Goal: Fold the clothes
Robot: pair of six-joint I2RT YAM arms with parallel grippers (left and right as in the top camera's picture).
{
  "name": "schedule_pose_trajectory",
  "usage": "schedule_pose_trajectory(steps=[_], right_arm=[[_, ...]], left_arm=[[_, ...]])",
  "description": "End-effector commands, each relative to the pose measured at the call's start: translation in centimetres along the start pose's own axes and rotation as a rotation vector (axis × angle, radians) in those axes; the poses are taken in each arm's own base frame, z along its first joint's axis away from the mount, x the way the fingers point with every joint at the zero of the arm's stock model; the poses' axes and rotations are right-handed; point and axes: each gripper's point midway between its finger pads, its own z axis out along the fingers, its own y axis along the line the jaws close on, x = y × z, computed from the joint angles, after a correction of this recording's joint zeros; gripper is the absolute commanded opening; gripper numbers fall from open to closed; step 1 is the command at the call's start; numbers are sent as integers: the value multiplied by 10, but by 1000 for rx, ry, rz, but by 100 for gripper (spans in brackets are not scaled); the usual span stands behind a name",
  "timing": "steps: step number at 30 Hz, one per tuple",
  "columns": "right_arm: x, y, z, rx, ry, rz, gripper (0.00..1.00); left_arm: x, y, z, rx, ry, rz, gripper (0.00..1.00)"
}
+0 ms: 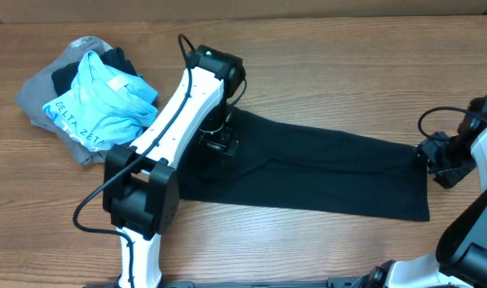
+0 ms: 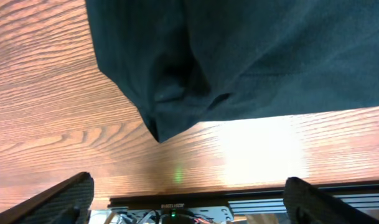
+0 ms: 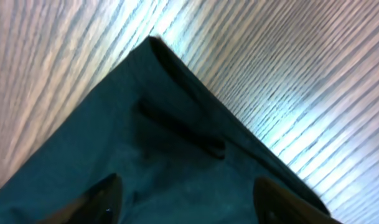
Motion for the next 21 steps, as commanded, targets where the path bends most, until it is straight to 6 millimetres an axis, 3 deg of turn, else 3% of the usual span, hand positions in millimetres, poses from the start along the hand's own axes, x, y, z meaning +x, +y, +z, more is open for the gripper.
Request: schedule_pose_trajectory(steps=[1,6,9,14,16,18,21], right_arm=[[-13,3,-8,-108,4,44,71],[-27,-6,-13,-217,4,95,72],[-29,-14,-14,-238,7,96,71],[-23,-10,-8,-256,19,29,72],[-22,-11,-3,-241,19,18,75],[-20,-12,2,-234,28,20,75],[-17,-13,8,-229,47,24,76]], left_arm=[[-1,9,-7,14,-30,-25,100],[-34,12,-5,44,-151,-55,100],[-53,-4,4,135,-209,-46,100],[-57,-17,34,193,-190,-34,95],[-51,-22,47,213,-156,-32,82],[-41,-26,60,236,-111,-32,57],[-33,-29,72,250,-76,-33,35]])
